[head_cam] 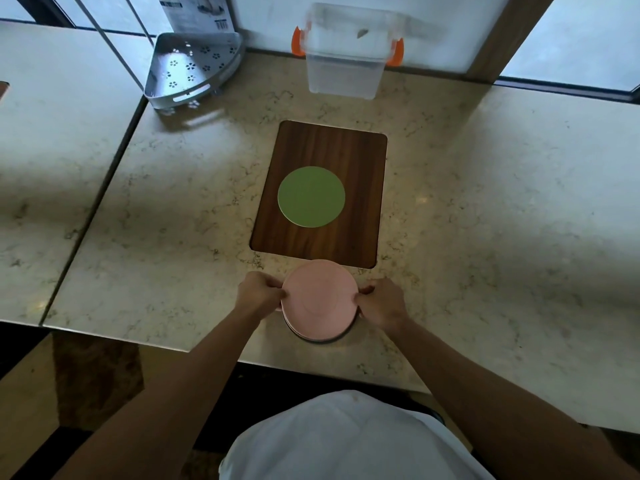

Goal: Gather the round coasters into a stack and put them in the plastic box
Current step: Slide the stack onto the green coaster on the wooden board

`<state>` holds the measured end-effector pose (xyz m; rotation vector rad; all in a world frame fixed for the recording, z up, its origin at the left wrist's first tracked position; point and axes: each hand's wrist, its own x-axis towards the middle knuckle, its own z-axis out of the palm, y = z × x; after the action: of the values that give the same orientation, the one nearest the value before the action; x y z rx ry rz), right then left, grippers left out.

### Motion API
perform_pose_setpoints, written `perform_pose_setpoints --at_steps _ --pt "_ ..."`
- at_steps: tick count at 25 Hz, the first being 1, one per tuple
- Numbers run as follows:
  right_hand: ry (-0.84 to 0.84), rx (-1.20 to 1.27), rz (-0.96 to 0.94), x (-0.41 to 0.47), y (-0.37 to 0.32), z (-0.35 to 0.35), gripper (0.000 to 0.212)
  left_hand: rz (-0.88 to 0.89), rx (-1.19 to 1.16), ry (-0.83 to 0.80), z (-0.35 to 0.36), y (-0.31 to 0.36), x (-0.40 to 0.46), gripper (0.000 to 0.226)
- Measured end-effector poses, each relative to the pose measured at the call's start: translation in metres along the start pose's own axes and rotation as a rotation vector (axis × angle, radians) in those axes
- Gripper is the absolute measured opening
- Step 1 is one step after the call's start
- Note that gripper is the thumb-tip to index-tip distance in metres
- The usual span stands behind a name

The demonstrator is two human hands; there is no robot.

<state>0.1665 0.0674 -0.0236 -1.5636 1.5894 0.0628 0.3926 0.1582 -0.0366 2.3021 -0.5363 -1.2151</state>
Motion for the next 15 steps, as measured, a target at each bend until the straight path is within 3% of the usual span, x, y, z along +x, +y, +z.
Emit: perform_pose_setpoints --at_steps 11,15 --pt "-0.006 0.059 -0.006 -0.008 0.003 -0.002 0.002 -0.022 -0.057 0.021 0.004 -0.004 -0.009 0.012" --pt "0.008 0.018 -0.025 -0.009 0.006 0.0 0.023 0.01 0.015 0.047 0.007 -0.004 -0.012 0.009"
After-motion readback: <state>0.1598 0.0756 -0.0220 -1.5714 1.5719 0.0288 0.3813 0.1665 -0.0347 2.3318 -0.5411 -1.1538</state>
